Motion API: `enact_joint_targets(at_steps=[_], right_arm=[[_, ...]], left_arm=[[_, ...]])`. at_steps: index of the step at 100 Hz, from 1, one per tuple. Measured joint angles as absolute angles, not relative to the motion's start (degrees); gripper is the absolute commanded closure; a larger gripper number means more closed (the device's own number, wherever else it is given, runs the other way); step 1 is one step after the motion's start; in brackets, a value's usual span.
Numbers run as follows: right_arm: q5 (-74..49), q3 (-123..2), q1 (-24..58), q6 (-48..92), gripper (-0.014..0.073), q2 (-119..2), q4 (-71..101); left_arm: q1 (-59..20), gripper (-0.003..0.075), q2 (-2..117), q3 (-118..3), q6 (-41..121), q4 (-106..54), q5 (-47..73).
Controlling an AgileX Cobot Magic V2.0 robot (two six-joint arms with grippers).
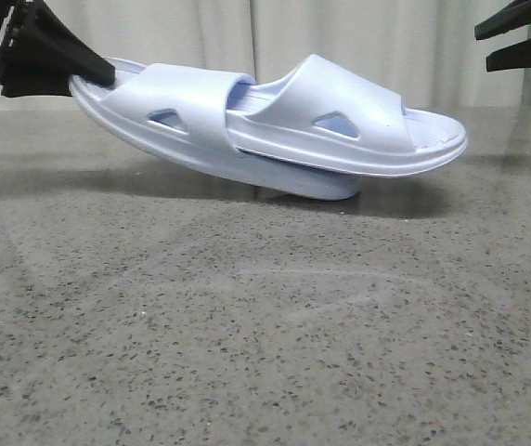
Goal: Insert blue slippers together front up
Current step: 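Lower the stacked slippers to the table and open both grippers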
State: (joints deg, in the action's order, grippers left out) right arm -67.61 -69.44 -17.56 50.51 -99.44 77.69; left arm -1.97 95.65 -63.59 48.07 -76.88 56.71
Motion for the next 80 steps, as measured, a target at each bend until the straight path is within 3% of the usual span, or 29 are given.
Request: enact_joint_targets(at_steps=[13, 39, 64, 80], right_arm=[[-67.7, -69.4, -17.6, 50.5, 0.0410, -99.4, 77.6], [-67.7, -69.4, -17.6, 50.5, 0.0410, -99.4, 76.9], [-67.8, -69.4, -18.4, 50.5, 0.0410, -99.4, 75.9], [-67.8, -69.4, -20.4, 50.5, 0.0410, -98.4, 75.7]], left_arm=[[-2.0, 0.0622, 95.7, -63.6, 50.9, -75.7, 54.8], [-2.0, 0.0265, 95.7, -63.6, 52.4, -73.2, 50.9], [0.1, 0.0263, 95.7, -65.1, 52.6, -68.4, 52.2], [4.9, 0.0368, 93.4, -68.0, 52.7, -66.1, 54.6]])
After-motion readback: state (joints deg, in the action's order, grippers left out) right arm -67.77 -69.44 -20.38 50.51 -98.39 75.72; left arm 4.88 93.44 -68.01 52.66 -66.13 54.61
